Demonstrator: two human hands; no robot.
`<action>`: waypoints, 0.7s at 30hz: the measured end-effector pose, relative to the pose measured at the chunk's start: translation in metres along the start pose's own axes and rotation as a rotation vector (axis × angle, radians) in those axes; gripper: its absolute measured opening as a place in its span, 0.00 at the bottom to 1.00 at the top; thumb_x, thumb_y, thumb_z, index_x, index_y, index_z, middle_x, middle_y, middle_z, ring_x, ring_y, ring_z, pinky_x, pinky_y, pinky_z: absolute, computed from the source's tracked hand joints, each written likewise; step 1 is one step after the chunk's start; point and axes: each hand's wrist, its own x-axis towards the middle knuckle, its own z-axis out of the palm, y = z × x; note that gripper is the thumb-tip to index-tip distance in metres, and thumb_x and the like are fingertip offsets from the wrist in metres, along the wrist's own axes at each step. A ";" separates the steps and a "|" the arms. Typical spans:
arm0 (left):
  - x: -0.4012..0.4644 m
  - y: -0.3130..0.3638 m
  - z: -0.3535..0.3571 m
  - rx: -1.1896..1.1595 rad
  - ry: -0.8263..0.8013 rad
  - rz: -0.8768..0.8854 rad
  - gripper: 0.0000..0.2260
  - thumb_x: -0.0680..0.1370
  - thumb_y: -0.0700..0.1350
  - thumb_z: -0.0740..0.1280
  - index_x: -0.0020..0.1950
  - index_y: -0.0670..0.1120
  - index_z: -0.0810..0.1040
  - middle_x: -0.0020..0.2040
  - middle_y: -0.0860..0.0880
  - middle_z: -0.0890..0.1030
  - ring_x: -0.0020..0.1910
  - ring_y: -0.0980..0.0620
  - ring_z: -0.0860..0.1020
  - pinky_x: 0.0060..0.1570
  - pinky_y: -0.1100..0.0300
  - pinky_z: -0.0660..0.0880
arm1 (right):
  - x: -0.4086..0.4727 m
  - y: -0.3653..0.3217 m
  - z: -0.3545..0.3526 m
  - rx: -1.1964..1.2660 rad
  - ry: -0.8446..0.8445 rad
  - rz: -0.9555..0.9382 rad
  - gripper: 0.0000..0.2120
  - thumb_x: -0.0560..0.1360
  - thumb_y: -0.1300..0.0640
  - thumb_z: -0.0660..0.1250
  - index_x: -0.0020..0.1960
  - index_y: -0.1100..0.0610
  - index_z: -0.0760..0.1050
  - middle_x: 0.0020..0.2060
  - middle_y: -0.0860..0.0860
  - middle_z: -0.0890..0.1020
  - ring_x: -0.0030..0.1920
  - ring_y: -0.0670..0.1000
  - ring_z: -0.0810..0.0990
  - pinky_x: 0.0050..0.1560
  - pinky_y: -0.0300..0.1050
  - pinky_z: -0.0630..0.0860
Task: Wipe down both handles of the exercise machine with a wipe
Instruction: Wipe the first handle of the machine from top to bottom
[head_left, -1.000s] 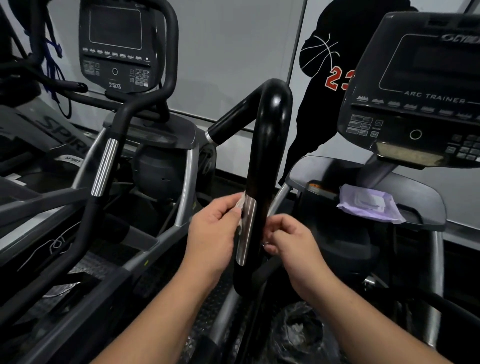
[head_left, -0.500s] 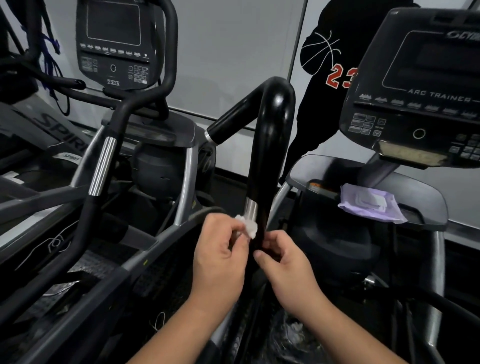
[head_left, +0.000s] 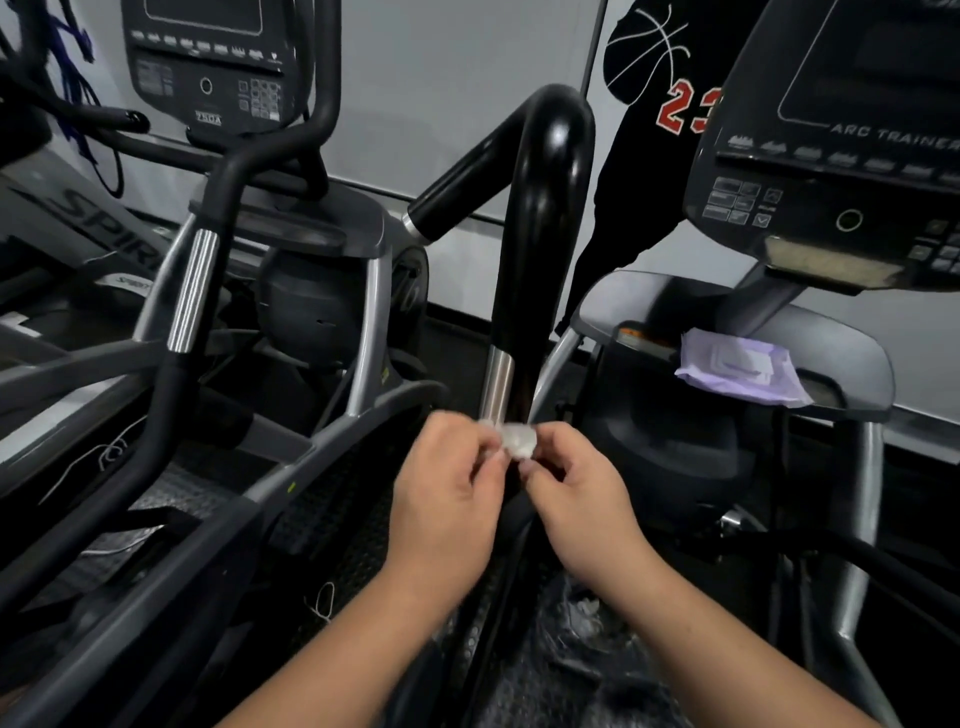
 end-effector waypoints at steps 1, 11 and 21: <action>0.006 0.004 -0.001 -0.017 0.029 0.007 0.07 0.75 0.35 0.70 0.44 0.47 0.77 0.44 0.55 0.74 0.45 0.56 0.76 0.46 0.65 0.73 | -0.001 -0.001 0.000 -0.003 0.003 0.001 0.15 0.77 0.65 0.66 0.49 0.44 0.79 0.45 0.41 0.84 0.49 0.41 0.82 0.51 0.38 0.77; -0.008 -0.011 0.005 -0.122 -0.023 -0.206 0.06 0.76 0.43 0.68 0.45 0.54 0.76 0.45 0.56 0.78 0.45 0.55 0.80 0.46 0.55 0.77 | -0.013 0.009 0.001 -0.004 0.023 0.025 0.19 0.77 0.64 0.66 0.49 0.38 0.77 0.45 0.37 0.82 0.48 0.42 0.81 0.52 0.40 0.78; -0.009 -0.035 0.002 -0.221 -0.050 -0.461 0.10 0.78 0.38 0.69 0.43 0.54 0.79 0.43 0.51 0.82 0.44 0.55 0.79 0.47 0.59 0.72 | -0.030 0.023 0.005 0.004 0.008 0.091 0.15 0.73 0.59 0.64 0.54 0.41 0.78 0.46 0.42 0.81 0.49 0.45 0.81 0.56 0.48 0.78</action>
